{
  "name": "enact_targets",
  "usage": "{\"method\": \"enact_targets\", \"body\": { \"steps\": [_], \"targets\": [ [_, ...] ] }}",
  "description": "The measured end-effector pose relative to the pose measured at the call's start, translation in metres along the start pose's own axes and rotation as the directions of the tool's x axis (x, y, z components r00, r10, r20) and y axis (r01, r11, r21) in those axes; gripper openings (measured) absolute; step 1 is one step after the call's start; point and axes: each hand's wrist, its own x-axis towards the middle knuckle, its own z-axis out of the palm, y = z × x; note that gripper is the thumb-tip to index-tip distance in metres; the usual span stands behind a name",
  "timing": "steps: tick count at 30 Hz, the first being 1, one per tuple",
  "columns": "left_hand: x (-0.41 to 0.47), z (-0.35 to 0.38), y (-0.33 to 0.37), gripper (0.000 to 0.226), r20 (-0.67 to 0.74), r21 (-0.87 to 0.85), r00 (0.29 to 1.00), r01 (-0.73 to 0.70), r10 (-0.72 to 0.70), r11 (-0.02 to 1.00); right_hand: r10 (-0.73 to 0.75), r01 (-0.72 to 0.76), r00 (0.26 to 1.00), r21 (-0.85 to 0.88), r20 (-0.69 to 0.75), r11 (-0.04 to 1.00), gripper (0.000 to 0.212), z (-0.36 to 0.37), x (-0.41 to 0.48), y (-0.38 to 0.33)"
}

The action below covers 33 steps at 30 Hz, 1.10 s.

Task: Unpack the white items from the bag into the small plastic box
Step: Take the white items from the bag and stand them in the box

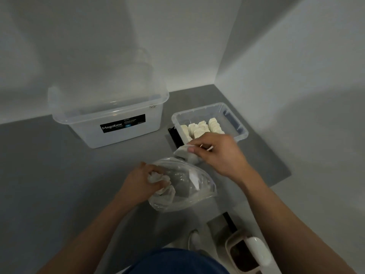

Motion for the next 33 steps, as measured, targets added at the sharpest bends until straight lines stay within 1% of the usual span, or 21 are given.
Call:
{"method": "enact_targets", "body": {
  "steps": [1,3,4,5,7,9,13,15,18,21,23,29,31,33],
  "targets": [
    [0.0,0.001,0.0,0.03,-0.007,-0.003,1.0,0.014,-0.014,1.0,0.041,-0.039,0.998,0.031,-0.057,0.999,0.013,-0.013,0.009,0.005],
    [0.0,0.003,0.001,0.027,-0.025,-0.019,0.999,0.04,-0.04,0.999,0.089,-0.085,0.983,0.026,-0.163,0.996,0.009,-0.034,0.03,0.02],
    [0.001,0.004,0.001,0.026,-0.037,-0.028,0.998,0.046,-0.047,0.999,0.107,-0.107,0.977,0.009,-0.183,0.994,0.008,-0.042,0.041,0.029],
    [0.001,0.005,0.002,0.025,-0.044,-0.032,0.998,0.048,-0.049,0.998,0.118,-0.123,0.979,-0.017,-0.168,0.992,0.008,-0.048,0.052,0.037],
    [0.0,0.005,0.004,0.025,-0.053,-0.024,0.997,0.054,-0.056,0.998,0.13,-0.136,0.99,-0.099,-0.06,0.986,0.012,-0.057,0.072,0.054],
    [0.0,0.005,0.005,0.025,-0.059,-0.014,0.995,0.078,-0.078,0.997,0.138,-0.124,0.989,-0.23,0.047,0.965,0.016,-0.06,0.089,0.073],
    [-0.002,0.007,0.005,0.029,-0.099,0.005,0.991,0.092,-0.091,0.996,0.142,-0.037,0.967,-0.439,0.209,0.898,0.021,-0.056,0.122,0.111],
    [-0.002,0.009,0.004,0.031,-0.118,-0.004,0.989,0.094,-0.094,0.996,0.153,-0.001,0.951,-0.492,0.268,0.871,0.022,-0.051,0.135,0.125],
    [-0.002,0.013,0.005,0.022,-0.143,-0.039,0.983,0.11,-0.114,0.993,0.163,0.035,0.931,-0.523,0.328,0.852,0.024,-0.038,0.148,0.141],
    [-0.003,0.015,0.006,0.026,-0.158,-0.064,0.98,0.11,-0.119,0.992,0.199,0.04,0.909,-0.553,0.367,0.832,0.022,-0.024,0.155,0.155],
    [-0.004,0.015,0.007,0.031,-0.155,-0.052,0.98,0.118,-0.124,0.992,0.211,0.037,0.914,-0.588,0.347,0.808,0.021,-0.016,0.157,0.162],
    [-0.005,0.016,0.012,0.037,-0.151,-0.013,0.98,0.131,-0.131,0.991,0.173,0.012,0.963,-0.67,0.209,0.742,0.019,-0.003,0.158,0.169],
    [-0.005,0.017,0.013,0.04,-0.159,-0.017,0.98,0.121,-0.122,0.993,0.156,0.001,0.972,-0.669,0.174,0.743,0.02,-0.006,0.154,0.167],
    [-0.005,0.017,0.012,0.041,-0.161,-0.006,0.981,0.111,-0.111,0.994,0.14,-0.047,0.985,-0.618,0.102,0.785,0.02,-0.013,0.148,0.159]
  ]
}}
